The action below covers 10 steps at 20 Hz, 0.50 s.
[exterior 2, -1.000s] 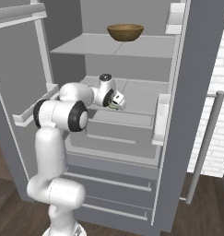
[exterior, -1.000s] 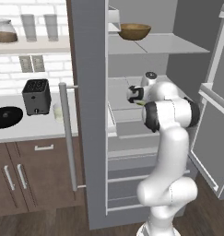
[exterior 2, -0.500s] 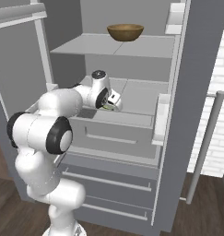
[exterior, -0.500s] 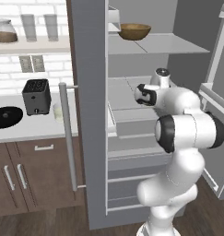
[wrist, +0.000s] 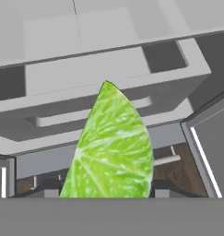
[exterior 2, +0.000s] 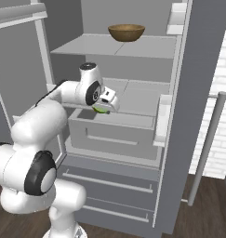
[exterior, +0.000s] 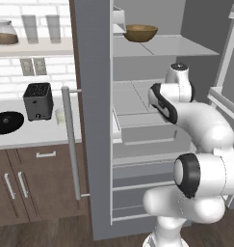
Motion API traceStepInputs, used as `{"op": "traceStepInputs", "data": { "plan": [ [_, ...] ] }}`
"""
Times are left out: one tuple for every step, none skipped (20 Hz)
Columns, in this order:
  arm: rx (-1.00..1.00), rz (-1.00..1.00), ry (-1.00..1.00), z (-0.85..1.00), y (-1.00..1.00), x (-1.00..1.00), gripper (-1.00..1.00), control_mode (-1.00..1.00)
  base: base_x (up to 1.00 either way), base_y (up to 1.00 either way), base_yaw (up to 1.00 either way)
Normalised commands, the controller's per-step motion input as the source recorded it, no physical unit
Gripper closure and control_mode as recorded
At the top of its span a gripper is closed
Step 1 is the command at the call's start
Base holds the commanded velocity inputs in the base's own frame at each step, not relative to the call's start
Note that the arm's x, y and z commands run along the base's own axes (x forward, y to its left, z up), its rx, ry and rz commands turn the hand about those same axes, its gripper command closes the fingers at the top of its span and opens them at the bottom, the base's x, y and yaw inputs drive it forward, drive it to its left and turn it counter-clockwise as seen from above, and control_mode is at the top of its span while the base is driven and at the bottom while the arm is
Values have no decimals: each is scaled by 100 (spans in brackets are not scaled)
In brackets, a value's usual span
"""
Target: Grab a lemon wedge from the fridge and one ice cube from the ice bowl, and put them in the glass of lemonade.
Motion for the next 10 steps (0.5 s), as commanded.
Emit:
{"op": "traceStepInputs", "data": {
  "plan": [
    [-4, 6, 17, 31, 0, -100, 100, -100, 0, 0, 0],
    [0, 5, 9, 20, 0, -100, 100, -100, 0, 0, 0],
    [0, 4, 0, 11, 0, -100, 100, -100, 0, 0, 0],
    [2, 3, 0, 9, 0, -100, 100, -100, 0, 0, 0],
    [8, 4, -4, 11, 0, -100, 100, -100, 0, 0, 0],
    [9, 7, -3, 5, 0, -100, 100, -100, 0, 0, 0],
    [10, 7, -5, 5, 0, -100, 100, -100, 0, 0, 0],
    [9, 7, -3, 6, 0, -100, 100, -100, 0, 0, 0],
    [8, 7, -1, 1, 0, -100, 100, -100, 0, 0, 0],
    [5, 8, 0, 0, 7, -100, 100, -100, 0, 0, 0]
  ]
}}
